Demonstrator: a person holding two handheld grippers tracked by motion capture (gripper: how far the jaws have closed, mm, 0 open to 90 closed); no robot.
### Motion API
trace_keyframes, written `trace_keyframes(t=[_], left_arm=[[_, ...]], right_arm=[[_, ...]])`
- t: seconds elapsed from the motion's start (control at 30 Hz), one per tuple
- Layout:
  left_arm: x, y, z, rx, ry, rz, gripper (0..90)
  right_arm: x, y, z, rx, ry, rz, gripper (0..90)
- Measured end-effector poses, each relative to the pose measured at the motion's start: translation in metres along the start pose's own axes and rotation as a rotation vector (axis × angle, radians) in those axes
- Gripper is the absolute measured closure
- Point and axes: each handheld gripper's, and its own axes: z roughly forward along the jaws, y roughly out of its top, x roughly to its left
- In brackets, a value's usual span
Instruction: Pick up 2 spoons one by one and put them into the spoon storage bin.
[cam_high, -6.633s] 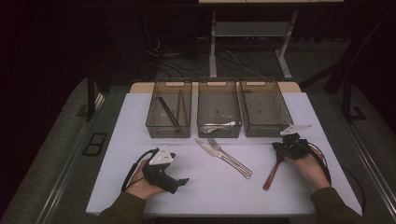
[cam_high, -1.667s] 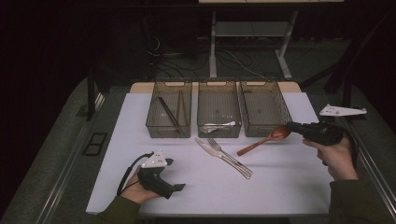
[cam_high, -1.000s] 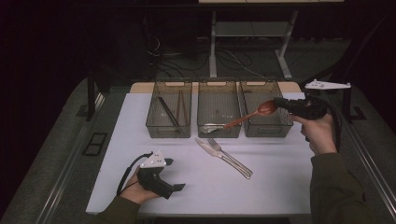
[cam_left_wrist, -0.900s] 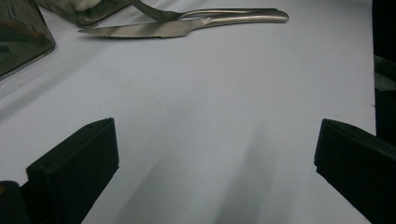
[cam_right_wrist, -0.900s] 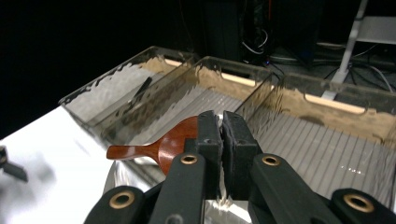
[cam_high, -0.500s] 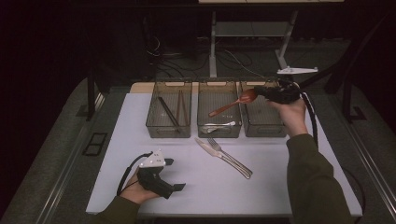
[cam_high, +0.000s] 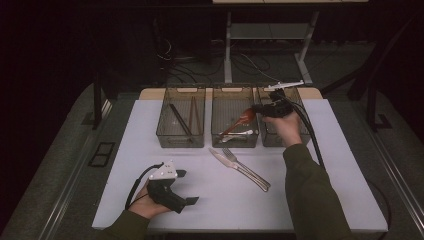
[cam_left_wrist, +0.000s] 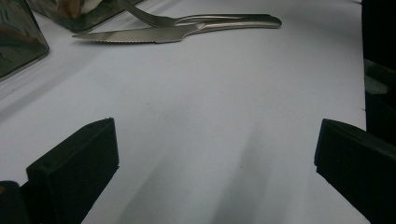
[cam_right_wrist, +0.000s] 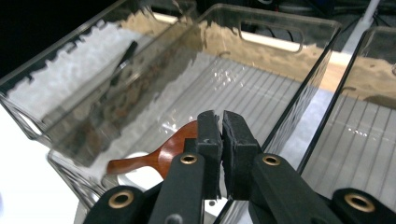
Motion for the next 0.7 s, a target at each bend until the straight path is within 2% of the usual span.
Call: trace_keyframes(t=[0.07,0.13,0.27,0.43,0.57,0.7], left_arm=[[0.000,0.000,0.000,0.000,0.000,0.002,0.0],[-0.001,0.000,0.000,-0.001,-0.001,0.002,0.0],[-0.001,0.000,0.000,0.001,-0.002,0.004,0.0],[-0.001,0.000,0.001,0.001,-0.004,-0.002,0.0],[-0.001,0.000,0.001,-0.002,-0.005,-0.003,0.0],[-0.001,0.000,0.001,0.001,-0.005,-0.001,0.0]], right_arm=[[0.001,-0.001,0.004,0.015,0.000,-0.003,84.4],[0.001,-0.002,0.007,0.025,-0.030,-0.028,73.5],[0.001,-0.001,0.007,0.008,-0.051,-0.028,57.8],[-0.002,0.001,0.000,-0.011,-0.075,-0.011,53.2],[-0.002,0.002,-0.005,-0.011,-0.063,-0.009,48.9],[0.002,0.000,-0.011,-0.014,-0.049,-0.037,44.2]])
